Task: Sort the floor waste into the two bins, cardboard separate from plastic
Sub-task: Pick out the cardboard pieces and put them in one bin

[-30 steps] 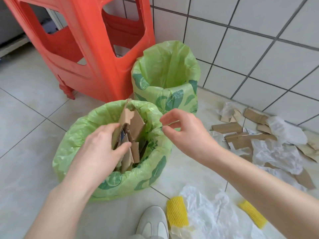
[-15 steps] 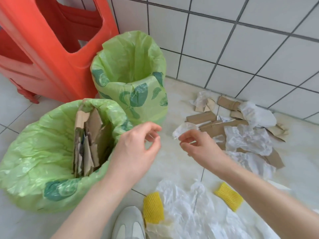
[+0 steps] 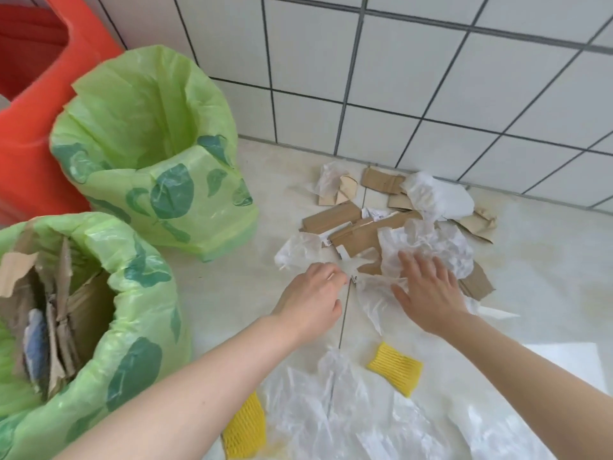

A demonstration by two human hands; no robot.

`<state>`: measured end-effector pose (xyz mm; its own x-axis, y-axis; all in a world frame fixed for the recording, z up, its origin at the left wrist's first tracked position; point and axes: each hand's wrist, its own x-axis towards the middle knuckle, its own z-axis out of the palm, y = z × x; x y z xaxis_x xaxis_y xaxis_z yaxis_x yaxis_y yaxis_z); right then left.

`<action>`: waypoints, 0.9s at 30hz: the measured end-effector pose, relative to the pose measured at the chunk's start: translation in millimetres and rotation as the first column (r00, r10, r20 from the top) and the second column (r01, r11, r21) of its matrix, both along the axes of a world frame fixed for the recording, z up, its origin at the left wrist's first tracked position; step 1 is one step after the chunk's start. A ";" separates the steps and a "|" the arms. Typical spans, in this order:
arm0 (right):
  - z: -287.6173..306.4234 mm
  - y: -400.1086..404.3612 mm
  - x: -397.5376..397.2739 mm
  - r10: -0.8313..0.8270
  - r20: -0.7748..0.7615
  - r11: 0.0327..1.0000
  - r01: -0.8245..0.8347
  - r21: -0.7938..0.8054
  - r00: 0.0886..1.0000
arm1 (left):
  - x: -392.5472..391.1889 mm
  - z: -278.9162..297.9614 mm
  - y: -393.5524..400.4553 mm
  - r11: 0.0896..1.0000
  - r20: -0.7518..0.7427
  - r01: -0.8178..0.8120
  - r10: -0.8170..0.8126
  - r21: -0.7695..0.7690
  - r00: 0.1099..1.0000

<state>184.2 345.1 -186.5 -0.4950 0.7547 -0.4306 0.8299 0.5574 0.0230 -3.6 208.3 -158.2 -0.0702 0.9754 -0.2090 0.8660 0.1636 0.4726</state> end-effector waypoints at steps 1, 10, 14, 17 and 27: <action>-2.2 0.4 6.0 -0.014 0.003 1.000 0.014 -0.014 1.000 | 5.0 -3.9 8.9 0.998 -0.039 0.058 -0.057 0.017 0.998; -4.8 -4.8 46.0 -0.295 0.029 0.954 0.293 0.057 0.955 | 29.5 -38.9 67.4 0.956 -0.202 0.221 -0.258 -0.191 0.945; -3.0 2.6 71.8 -0.410 0.138 0.912 0.403 0.073 0.902 | 24.7 -46.9 68.0 0.929 -0.227 0.203 -0.279 -0.308 0.933; -1.7 6.2 85.8 -0.523 0.192 0.850 0.525 0.044 0.830 | 20.9 -52.4 48.7 0.930 -0.222 0.169 -0.249 -0.325 0.943; 26.5 -4.8 72.9 -0.249 0.031 0.936 0.233 0.262 0.968 | 27.1 -60.7 -26.7 0.984 -0.471 0.108 -0.163 -0.141 0.867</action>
